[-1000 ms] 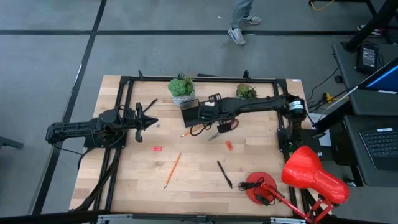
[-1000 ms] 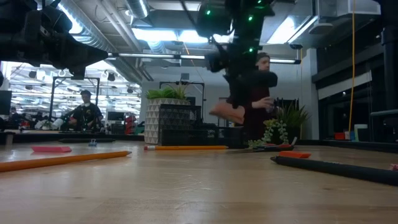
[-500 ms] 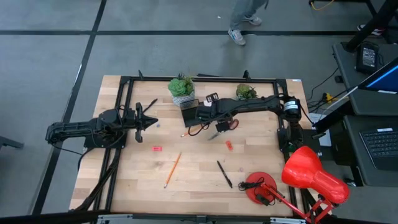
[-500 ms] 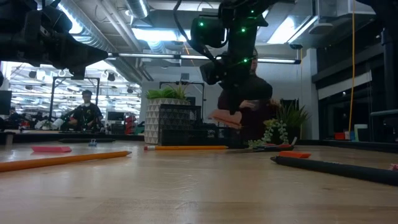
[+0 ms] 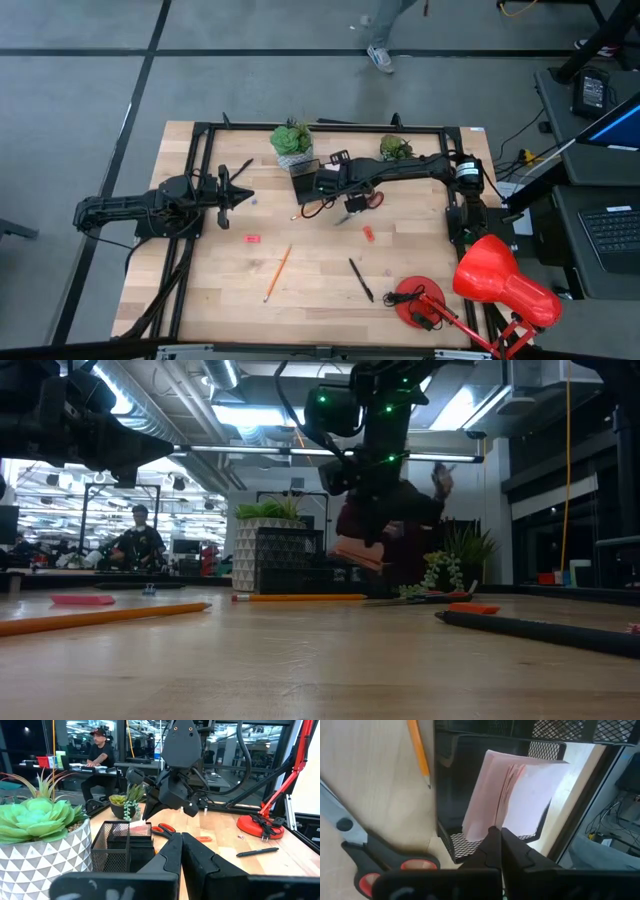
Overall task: Pick and place office supplies into organizer
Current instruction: Put the pink sticky notes into the black desk organizer
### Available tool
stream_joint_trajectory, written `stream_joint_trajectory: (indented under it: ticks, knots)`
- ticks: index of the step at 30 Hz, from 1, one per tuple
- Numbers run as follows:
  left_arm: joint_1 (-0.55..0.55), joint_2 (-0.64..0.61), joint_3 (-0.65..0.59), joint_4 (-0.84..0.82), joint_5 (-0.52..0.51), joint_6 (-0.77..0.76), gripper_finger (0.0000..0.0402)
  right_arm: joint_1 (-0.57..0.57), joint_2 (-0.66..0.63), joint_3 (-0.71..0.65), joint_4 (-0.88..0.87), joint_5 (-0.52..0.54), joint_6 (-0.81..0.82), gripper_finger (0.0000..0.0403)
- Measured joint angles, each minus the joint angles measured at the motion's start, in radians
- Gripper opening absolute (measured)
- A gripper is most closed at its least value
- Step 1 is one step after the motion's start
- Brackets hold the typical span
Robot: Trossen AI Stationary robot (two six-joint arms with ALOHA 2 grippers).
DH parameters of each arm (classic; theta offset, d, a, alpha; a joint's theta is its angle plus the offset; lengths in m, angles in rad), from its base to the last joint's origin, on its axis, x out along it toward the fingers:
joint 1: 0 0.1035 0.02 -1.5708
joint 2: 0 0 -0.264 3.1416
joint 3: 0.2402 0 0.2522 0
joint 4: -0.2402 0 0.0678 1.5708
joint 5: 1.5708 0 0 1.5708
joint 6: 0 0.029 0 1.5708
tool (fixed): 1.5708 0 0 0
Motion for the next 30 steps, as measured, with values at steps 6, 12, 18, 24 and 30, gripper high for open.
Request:
stream_joint_trajectory:
  ticks: [6, 12, 18, 24, 30]
  knots:
    - [0.000, 0.000, 0.000, 0.000, 0.000, 0.000, 0.0004, -0.015, 0.000, 0.000, 0.008, -0.017, 0.001, 0.0000]
    - [0.000, 0.000, 0.000, 0.000, 0.000, 0.000, 0.0004, -0.018, 0.000, 0.000, 0.010, -0.022, 0.003, 0.0000]
    - [0.000, 0.000, 0.000, 0.000, 0.000, 0.000, 0.0004, -0.017, 0.014, -0.002, 0.009, -0.047, 0.003, 0.0000]
    - [0.000, 0.000, 0.000, 0.000, 0.000, -0.003, 0.0004, -0.019, 0.022, -0.015, 0.022, -0.044, 0.000, 0.0000]
    - [0.000, 0.000, 0.000, 0.000, 0.000, -0.003, 0.0004, -0.030, 0.030, -0.049, 0.028, -0.042, 0.000, 0.0000]
